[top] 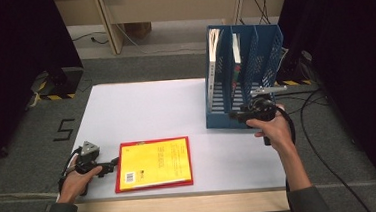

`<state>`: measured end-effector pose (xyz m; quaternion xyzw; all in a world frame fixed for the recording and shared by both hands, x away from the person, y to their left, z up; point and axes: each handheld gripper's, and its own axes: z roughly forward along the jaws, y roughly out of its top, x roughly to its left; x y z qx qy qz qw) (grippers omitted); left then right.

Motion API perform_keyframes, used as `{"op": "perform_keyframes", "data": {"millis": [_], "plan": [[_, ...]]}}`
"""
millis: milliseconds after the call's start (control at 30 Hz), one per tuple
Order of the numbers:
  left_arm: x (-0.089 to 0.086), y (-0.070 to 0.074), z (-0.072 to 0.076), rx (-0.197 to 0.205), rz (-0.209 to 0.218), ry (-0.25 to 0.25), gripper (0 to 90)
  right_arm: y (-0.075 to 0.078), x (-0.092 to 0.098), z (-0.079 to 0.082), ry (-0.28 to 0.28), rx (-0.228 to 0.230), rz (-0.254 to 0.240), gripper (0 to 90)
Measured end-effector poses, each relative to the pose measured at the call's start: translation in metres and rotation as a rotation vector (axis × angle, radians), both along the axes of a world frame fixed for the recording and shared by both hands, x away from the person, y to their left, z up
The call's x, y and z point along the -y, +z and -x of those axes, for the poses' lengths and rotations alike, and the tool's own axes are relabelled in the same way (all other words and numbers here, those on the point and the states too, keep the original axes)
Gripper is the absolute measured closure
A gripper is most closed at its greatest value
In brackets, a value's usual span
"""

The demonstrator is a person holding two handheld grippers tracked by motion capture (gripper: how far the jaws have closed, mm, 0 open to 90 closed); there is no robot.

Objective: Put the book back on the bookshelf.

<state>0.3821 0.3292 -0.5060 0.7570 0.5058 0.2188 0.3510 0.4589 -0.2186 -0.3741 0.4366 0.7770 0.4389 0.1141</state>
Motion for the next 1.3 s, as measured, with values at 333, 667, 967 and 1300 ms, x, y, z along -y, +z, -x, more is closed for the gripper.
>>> {"op": "perform_keyframes", "data": {"millis": [333, 667, 967, 1300], "plan": [[0.0, 0.0, 0.0, -0.002, -0.002, -0.002, 12.4, -0.03, -0.005, 0.013, 0.037, -0.062, -0.04, 33.9], [0.0, 0.0, 0.0, -0.002, -0.001, -0.002, 12.4, -0.046, -0.023, 0.021, 0.063, -0.096, 0.019, 32.0], [0.0, 0.0, 0.0, -0.001, -0.001, -0.002, 12.4, -0.059, -0.037, 0.024, 0.084, -0.139, 0.02, 27.3], [0.0, 0.0, 0.0, -0.001, -0.002, -0.004, 12.6, -0.069, -0.047, 0.029, 0.106, -0.166, 0.028, 26.1]]}}
